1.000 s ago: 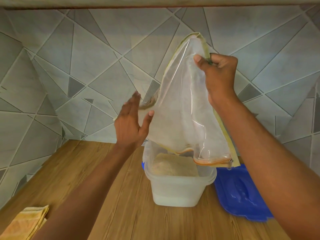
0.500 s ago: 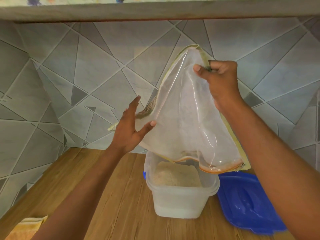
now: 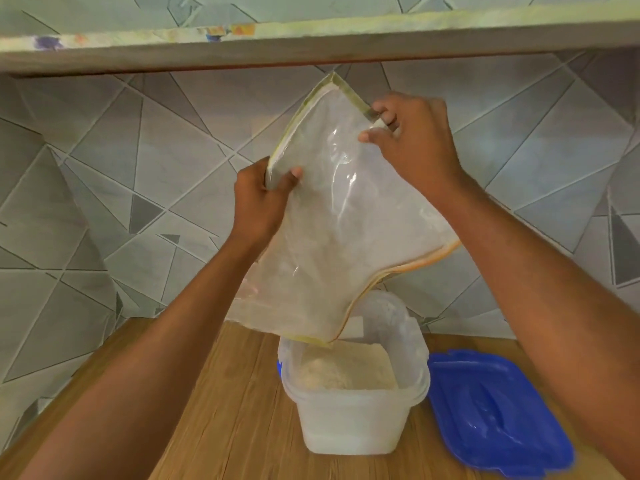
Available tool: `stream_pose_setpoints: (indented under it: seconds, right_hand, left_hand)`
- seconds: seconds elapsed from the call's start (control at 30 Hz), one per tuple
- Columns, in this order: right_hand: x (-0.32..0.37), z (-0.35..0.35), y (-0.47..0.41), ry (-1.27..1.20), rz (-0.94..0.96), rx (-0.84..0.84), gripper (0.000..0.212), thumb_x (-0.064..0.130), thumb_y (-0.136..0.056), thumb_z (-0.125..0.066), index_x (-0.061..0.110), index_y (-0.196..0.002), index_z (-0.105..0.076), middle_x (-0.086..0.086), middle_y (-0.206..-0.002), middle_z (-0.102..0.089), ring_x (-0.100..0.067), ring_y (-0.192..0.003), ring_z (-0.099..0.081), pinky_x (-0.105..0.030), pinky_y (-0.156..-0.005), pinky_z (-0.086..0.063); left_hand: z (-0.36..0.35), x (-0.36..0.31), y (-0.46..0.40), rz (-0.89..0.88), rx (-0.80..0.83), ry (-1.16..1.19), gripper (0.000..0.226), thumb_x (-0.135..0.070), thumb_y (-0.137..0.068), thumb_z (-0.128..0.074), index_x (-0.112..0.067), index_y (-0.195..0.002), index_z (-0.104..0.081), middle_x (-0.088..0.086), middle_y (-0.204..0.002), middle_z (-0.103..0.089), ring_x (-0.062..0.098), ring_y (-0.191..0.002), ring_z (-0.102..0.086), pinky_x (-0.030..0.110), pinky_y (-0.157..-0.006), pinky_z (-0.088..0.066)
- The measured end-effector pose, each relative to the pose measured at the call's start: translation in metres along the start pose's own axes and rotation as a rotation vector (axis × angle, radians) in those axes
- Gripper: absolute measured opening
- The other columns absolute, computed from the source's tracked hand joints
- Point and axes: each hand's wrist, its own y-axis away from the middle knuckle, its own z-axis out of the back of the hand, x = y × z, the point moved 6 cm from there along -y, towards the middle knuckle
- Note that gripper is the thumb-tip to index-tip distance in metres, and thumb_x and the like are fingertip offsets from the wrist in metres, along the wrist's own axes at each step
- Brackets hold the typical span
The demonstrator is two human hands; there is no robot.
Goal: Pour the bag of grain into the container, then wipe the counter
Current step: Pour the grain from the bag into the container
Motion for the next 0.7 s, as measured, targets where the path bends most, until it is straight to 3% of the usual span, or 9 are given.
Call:
stream_pose_setpoints:
  seconds: [0.1,0.17,0.23,0.3,0.37,0.47,0.53,0.6,0.7]
  right_hand:
    - [-0.003,0.002,0.05,0.245,0.088,-0.151,0.044,0.03,-0.084,-0.075,0.014,-0.122,-0.061,-0.009,-0.12,-0.06,-0.028,-0.111,-0.056,-0.04,-0.087,-0.046]
    - [-0.011,-0.007,0.098,0.275,0.085,-0.258,0.03,0.027,-0.087,-0.07,0.012,-0.113,-0.064,-0.011,-0.115,-0.06,-0.029,-0.108,-0.055,-0.04,-0.084,-0.044]
    - [-0.03,-0.03,0.147,0.197,0.005,-0.262,0.019,0.026,-0.088,-0.071,0.011,-0.097,-0.065,-0.01,-0.102,-0.06,-0.029,-0.097,-0.057,-0.042,-0.079,-0.045]
    - [-0.056,-0.062,0.19,0.061,-0.2,-0.13,0.024,0.029,-0.084,-0.076,0.012,-0.092,-0.062,-0.007,-0.097,-0.057,-0.027,-0.093,-0.055,-0.044,-0.078,-0.047]
    - [-0.083,-0.095,0.222,-0.1,-0.506,0.054,0.042,0.042,-0.079,-0.081,0.012,-0.1,-0.059,-0.006,-0.101,-0.056,-0.022,-0.095,-0.052,-0.037,-0.075,-0.046]
    - [-0.108,-0.14,0.25,-0.324,-0.902,0.293,0.075,0.06,-0.074,-0.078,0.017,-0.128,-0.05,-0.004,-0.117,-0.056,-0.02,-0.102,-0.053,-0.03,-0.078,-0.04]
    - [-0.111,-0.167,0.26,-0.674,-1.114,0.376,0.078,0.062,-0.077,-0.075,0.026,-0.137,-0.043,0.0,-0.124,-0.057,-0.02,-0.104,-0.057,-0.035,-0.08,-0.047]
    - [-0.106,-0.185,0.266,-1.018,-1.228,0.439,0.064,0.053,-0.08,-0.076,0.026,-0.133,-0.051,-0.001,-0.12,-0.068,-0.022,-0.103,-0.066,-0.038,-0.081,-0.053]
    - [-0.094,-0.197,0.264,-1.195,-1.163,0.494,0.053,0.026,-0.073,-0.083,0.004,-0.118,-0.068,-0.011,-0.11,-0.076,-0.032,-0.108,-0.07,-0.04,-0.087,-0.058]
  left_hand:
    - [0.001,0.008,-0.006,0.009,-0.056,-0.054,0.03,-0.04,-0.09,-0.071,-0.01,-0.093,-0.075,0.01,-0.086,-0.076,0.028,-0.076,-0.074,0.053,-0.068,-0.062]
    - [0.003,0.012,-0.01,0.033,-0.086,-0.051,0.033,-0.042,-0.089,-0.072,-0.009,-0.087,-0.074,0.014,-0.083,-0.074,0.033,-0.074,-0.073,0.055,-0.065,-0.061]
    - [0.007,0.012,-0.012,0.048,-0.118,-0.033,0.034,-0.041,-0.089,-0.072,-0.007,-0.083,-0.072,0.014,-0.079,-0.072,0.029,-0.069,-0.072,0.049,-0.061,-0.062]
    - [0.01,0.011,-0.014,0.063,-0.142,-0.011,0.032,-0.033,-0.092,-0.072,-0.003,-0.08,-0.068,0.008,-0.07,-0.067,0.014,-0.056,-0.068,0.032,-0.051,-0.056]
    - [0.015,0.013,-0.017,0.1,-0.163,0.021,0.029,-0.026,-0.094,-0.071,-0.001,-0.08,-0.063,0.004,-0.065,-0.058,0.005,-0.046,-0.057,0.022,-0.046,-0.048]
    - [0.032,0.023,-0.024,0.146,-0.19,0.071,0.041,-0.031,-0.089,-0.074,0.006,-0.079,-0.061,0.01,-0.068,-0.056,0.015,-0.053,-0.058,0.028,-0.05,-0.049]
    - [0.044,0.029,-0.025,0.175,-0.207,0.101,0.05,-0.034,-0.086,-0.076,0.014,-0.084,-0.062,0.014,-0.07,-0.06,0.022,-0.06,-0.06,0.034,-0.054,-0.052]
    - [0.053,0.036,-0.024,0.208,-0.221,0.122,0.047,-0.031,-0.086,-0.075,0.014,-0.085,-0.064,0.016,-0.07,-0.062,0.024,-0.059,-0.061,0.032,-0.054,-0.051]
    - [0.067,0.047,-0.02,0.259,-0.26,0.147,0.032,-0.026,-0.087,-0.075,0.003,-0.08,-0.064,0.015,-0.07,-0.06,0.023,-0.058,-0.06,0.031,-0.055,-0.049]
